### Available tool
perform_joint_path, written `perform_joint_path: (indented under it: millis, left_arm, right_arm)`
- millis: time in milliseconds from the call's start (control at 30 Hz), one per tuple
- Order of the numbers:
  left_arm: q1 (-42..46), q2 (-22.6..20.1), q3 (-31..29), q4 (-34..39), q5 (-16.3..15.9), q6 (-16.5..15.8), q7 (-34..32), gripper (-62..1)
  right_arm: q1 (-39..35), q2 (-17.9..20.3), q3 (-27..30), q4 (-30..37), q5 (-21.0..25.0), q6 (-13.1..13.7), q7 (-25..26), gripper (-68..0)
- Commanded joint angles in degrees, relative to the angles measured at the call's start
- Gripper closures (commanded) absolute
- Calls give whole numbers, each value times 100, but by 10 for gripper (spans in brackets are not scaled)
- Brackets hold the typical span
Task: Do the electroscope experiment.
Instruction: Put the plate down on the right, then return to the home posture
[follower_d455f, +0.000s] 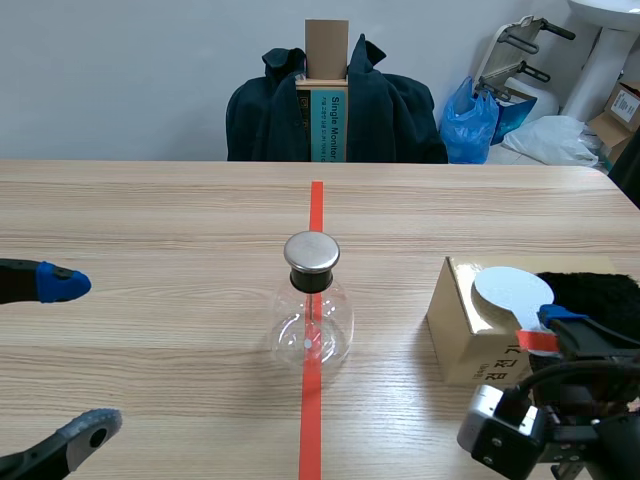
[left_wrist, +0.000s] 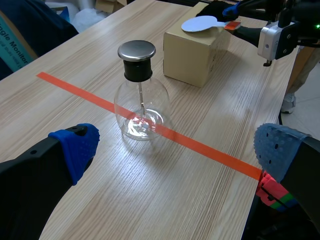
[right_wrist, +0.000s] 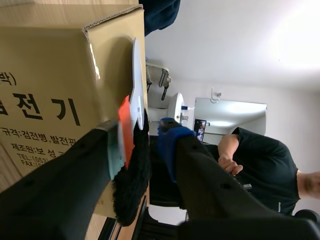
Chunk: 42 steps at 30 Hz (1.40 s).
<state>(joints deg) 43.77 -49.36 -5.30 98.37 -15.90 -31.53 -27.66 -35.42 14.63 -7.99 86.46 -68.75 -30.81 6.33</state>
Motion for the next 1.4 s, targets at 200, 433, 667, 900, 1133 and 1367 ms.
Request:
perform_joint_path:
  millis: [200, 433, 667, 900, 1133, 1367]
  left_arm:
    - [-61, 76, -20, 50, -66, 9, -81, -623]
    - [-61, 76, -20, 50, -63, 9, -76, -623]
    - [-61, 76, -20, 50, -63, 9, -33, -623]
    - [-61, 76, -20, 50, -66, 9, 9, -623]
    - [-61, 76, -20, 50, -66, 11, 24, -623]
    - [-61, 76, -20, 50, -66, 11, 26, -623]
  right_arm:
    - [-223, 26, 4, 42, 22, -66, -4, -389]
    - [-339, 28, 22, 42, 59, -68, -114, -585]
    - [-765, 428, 22, 42, 424, -63, -116, -647]
    - [-1952, 1403, 245, 59, 1827, -306, 614, -647]
    - [-2197, 2157, 608, 236, 4463, -857, 2444, -647]
    - [-1784, 2955, 610, 1250, 7722, -81, 2249, -647]
